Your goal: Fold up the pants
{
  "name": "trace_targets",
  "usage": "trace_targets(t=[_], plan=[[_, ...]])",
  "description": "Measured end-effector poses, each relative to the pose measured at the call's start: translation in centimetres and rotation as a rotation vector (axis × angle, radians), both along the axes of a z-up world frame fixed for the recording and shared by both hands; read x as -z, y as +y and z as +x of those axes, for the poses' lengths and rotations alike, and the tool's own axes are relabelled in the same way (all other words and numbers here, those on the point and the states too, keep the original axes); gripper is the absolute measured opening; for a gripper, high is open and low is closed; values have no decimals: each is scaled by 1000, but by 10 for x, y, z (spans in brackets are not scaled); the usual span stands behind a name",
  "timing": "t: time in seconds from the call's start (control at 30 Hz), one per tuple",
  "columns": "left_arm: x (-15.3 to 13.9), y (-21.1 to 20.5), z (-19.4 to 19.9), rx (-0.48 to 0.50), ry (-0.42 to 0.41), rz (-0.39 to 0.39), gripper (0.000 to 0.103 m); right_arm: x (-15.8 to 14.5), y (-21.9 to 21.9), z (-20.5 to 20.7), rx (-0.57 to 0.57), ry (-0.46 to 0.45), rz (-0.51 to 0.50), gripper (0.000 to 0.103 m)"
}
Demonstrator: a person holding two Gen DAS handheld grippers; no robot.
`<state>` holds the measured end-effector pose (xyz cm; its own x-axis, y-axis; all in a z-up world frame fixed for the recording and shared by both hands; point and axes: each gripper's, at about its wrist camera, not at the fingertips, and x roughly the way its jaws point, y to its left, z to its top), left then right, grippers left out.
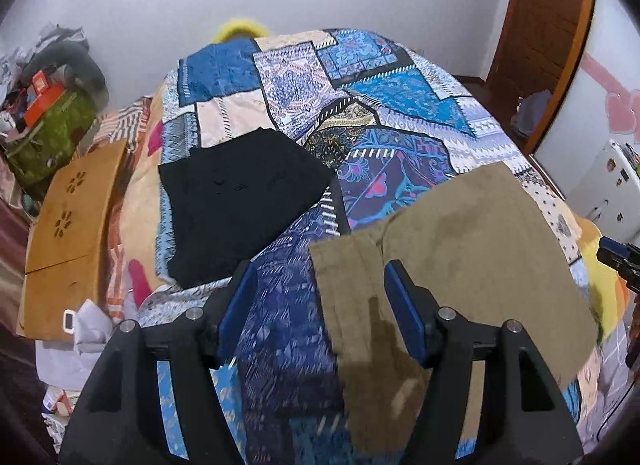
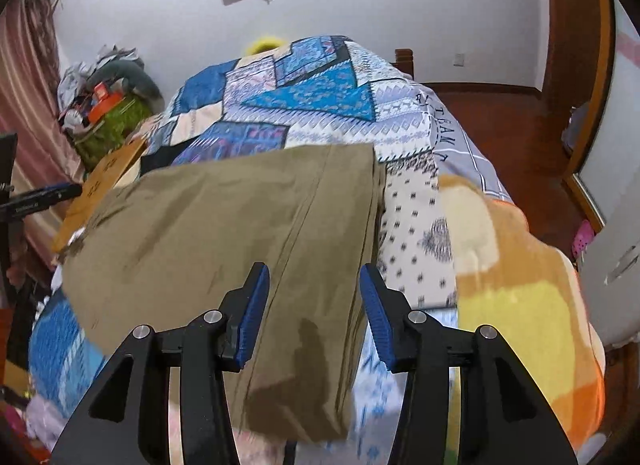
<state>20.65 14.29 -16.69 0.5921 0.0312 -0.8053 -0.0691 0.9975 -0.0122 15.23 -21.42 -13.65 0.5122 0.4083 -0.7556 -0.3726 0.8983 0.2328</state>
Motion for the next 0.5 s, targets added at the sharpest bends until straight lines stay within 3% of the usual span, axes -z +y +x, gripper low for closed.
trace_targets(t=[0.23,0.5], plan=[[17,1,51,5,62,-45,66,13,5,62,12,13,1,43],[37,-8,75,61,116,-84,69,45,14,143,-4,64,-6,43]])
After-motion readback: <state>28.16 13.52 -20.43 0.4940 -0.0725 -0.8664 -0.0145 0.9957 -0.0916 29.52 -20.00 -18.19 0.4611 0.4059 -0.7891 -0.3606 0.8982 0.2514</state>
